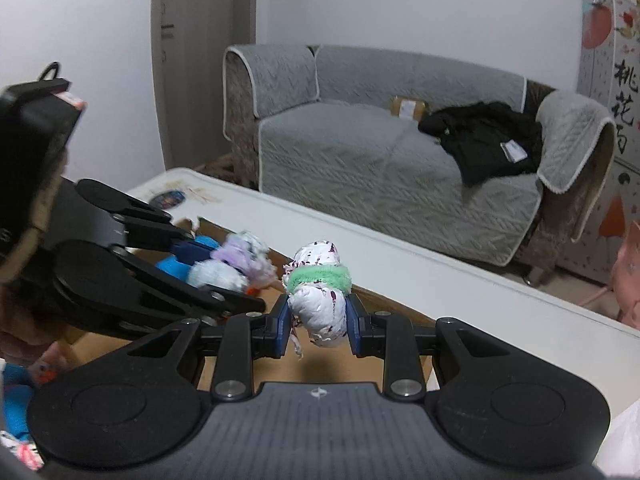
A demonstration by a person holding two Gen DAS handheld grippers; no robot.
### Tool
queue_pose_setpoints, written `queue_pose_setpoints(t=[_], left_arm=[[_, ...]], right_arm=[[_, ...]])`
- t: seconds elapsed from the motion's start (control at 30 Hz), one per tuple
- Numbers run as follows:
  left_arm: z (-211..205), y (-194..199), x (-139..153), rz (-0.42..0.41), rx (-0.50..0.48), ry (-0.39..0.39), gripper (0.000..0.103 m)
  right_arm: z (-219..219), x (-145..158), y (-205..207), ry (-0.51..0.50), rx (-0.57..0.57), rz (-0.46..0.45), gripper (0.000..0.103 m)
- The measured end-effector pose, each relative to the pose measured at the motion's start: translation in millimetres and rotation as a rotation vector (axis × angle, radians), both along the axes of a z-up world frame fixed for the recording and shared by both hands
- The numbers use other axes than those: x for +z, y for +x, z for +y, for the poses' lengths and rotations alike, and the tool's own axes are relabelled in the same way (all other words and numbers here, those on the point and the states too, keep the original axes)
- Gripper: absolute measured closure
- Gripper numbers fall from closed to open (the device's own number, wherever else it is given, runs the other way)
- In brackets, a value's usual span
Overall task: Organize objects
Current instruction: 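Carry both white bundles into the tray and open both tools beside the red bundle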
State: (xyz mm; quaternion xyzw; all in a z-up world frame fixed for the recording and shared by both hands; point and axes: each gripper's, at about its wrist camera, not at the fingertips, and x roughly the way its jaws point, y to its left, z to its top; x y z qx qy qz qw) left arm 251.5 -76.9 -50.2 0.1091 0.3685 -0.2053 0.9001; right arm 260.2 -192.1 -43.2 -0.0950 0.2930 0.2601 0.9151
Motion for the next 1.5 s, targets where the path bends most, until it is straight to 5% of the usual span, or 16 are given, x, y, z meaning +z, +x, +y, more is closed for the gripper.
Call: queue_pose_setpoints(t=[0.43, 0.9, 1.1, 1.17, 1.5], left_arm=[[32.3, 30.8, -39.2, 0.066, 0.058, 0.111, 0.051], [38.2, 30.9, -38.9, 0.082, 0.046, 0.090, 0.048], [37.6, 34.1, -36.8, 0.122, 0.069, 0.085, 0.038], [37.6, 34.0, -36.8, 0.154, 0.060, 0.067, 0.014], [29.3, 26.2, -32.3, 0.194, 0.074, 0.069, 0.004]], right_arm=[[34.5, -30.2, 29.8, -0.061, 0.042, 0.125, 0.077], [45.4, -40.6, 56.6, -0.132, 0.066, 0.231, 0.076], [49.0, -40.2, 62.3, -0.180, 0.067, 0.260, 0.076], [50.6, -39.6, 63.6, -0.201, 0.060, 0.260, 0.075], [57.7, -32.7, 59.3, -0.240, 0.062, 0.273, 0.059]])
